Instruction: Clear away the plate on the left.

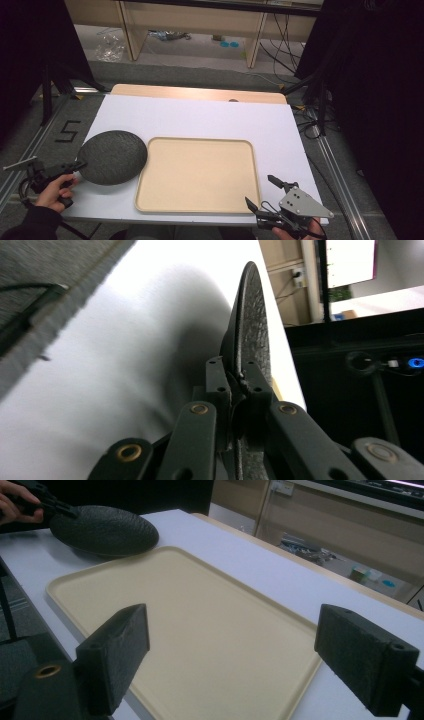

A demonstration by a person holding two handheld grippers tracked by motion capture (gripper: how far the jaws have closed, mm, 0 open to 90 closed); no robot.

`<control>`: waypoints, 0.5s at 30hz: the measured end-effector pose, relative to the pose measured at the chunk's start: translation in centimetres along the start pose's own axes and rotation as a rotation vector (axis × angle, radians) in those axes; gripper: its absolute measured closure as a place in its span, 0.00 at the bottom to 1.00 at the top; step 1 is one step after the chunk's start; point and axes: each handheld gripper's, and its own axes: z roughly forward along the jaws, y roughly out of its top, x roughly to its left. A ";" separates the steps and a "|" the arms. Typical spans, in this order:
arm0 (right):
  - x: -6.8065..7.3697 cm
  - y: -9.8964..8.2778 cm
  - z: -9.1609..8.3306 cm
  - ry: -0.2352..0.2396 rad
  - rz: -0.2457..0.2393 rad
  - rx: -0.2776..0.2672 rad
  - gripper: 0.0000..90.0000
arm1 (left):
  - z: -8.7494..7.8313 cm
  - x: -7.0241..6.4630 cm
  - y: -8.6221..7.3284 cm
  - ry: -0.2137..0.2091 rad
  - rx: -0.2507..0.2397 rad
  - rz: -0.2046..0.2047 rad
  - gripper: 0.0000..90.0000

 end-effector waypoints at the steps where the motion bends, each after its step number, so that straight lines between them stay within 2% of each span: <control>1: 0.0 0.0 0.0 -0.001 -0.004 0.000 0.17 | 0.0 0.0 0.0 0.000 0.000 0.000 0.95; 4: 0.0 0.0 0.0 -0.002 -0.008 -0.002 0.17 | -0.1 0.1 0.0 -0.005 -0.002 -0.017 0.94; 5: 0.0 0.0 0.0 -0.001 -0.008 -0.007 0.17 | -0.2 0.0 0.2 0.026 -0.002 -0.014 0.94; 6: 0.0 0.0 0.0 0.003 -0.004 -0.003 0.17 | -0.2 0.1 0.2 0.010 -0.015 -0.025 0.94; 7: 0.0 0.0 0.0 0.002 -0.005 -0.001 0.17 | -0.3 0.3 0.3 0.001 -0.013 -0.013 0.94; 8: 0.0 0.0 0.0 0.001 -0.003 0.000 0.17 | -0.3 0.3 0.3 0.007 -0.027 -0.030 0.94; 12: 0.0 0.0 0.0 0.000 -0.008 -0.006 0.17 | -0.5 0.3 0.4 0.006 -0.037 -0.039 0.93; 15: 0.0 0.0 0.0 0.005 -0.004 -0.001 0.17 | -0.6 0.1 0.3 -0.029 -0.033 -0.037 0.93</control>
